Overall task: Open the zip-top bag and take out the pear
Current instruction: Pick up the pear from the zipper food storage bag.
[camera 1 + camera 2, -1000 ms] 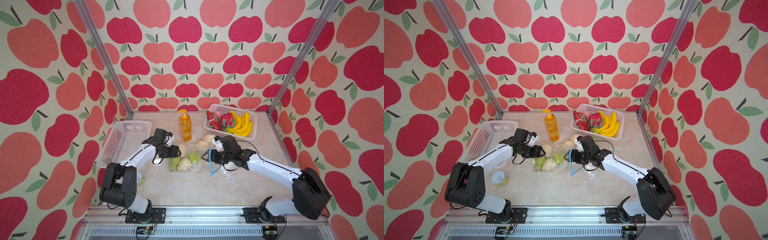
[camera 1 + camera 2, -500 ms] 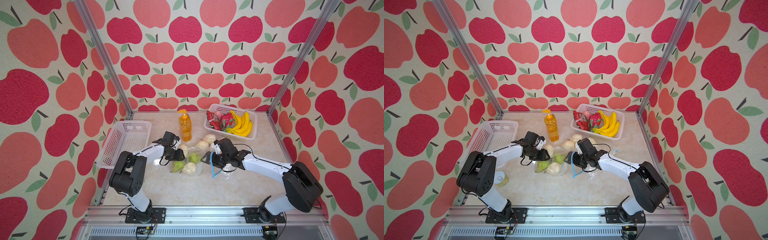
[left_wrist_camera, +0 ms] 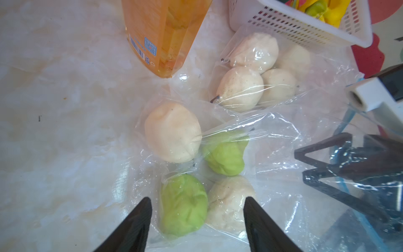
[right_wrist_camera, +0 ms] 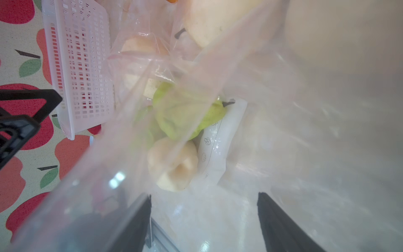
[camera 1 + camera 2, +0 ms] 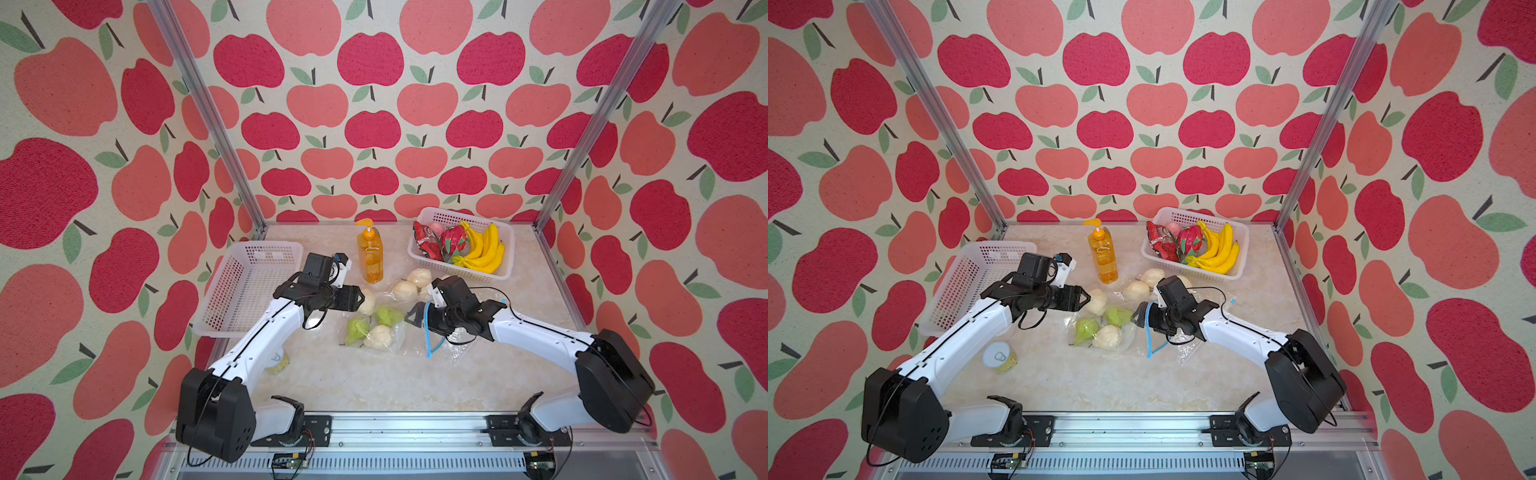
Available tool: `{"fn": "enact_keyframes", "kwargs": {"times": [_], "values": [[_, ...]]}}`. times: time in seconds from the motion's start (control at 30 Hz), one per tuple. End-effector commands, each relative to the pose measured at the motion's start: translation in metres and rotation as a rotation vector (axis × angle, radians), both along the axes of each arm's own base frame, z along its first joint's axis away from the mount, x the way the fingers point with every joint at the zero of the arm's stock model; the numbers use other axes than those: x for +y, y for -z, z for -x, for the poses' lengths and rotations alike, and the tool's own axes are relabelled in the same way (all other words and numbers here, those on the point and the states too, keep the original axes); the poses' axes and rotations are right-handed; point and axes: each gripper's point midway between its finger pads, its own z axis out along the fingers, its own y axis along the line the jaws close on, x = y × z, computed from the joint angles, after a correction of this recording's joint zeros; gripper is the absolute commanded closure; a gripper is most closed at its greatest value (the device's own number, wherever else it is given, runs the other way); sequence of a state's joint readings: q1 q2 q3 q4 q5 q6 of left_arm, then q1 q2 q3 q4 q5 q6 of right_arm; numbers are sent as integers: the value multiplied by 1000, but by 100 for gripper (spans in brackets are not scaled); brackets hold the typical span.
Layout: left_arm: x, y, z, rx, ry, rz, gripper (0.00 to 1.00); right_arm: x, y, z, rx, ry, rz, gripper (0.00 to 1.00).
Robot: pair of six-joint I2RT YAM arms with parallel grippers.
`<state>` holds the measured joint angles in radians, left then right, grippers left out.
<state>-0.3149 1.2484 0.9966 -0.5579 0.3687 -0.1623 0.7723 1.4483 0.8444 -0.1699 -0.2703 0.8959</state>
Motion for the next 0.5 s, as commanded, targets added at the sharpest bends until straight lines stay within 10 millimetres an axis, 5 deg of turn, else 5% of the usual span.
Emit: {"fn": "enact_keyframes", "kwargs": {"times": [0.0, 0.07, 0.13, 0.47], "values": [[-7, 7, 28, 127, 32, 42, 63, -5, 0, 5, 0, 1, 22, 22], [-18, 13, 40, 189, 65, 67, 89, -4, 0, 5, 2, -4, 20, 23], [-23, 24, 48, 221, 74, 31, 97, -3, -1, 5, 2, -6, 17, 23], [-53, 84, 42, 386, 84, 19, 100, 4, 3, 8, 25, -26, -9, 21]]}}
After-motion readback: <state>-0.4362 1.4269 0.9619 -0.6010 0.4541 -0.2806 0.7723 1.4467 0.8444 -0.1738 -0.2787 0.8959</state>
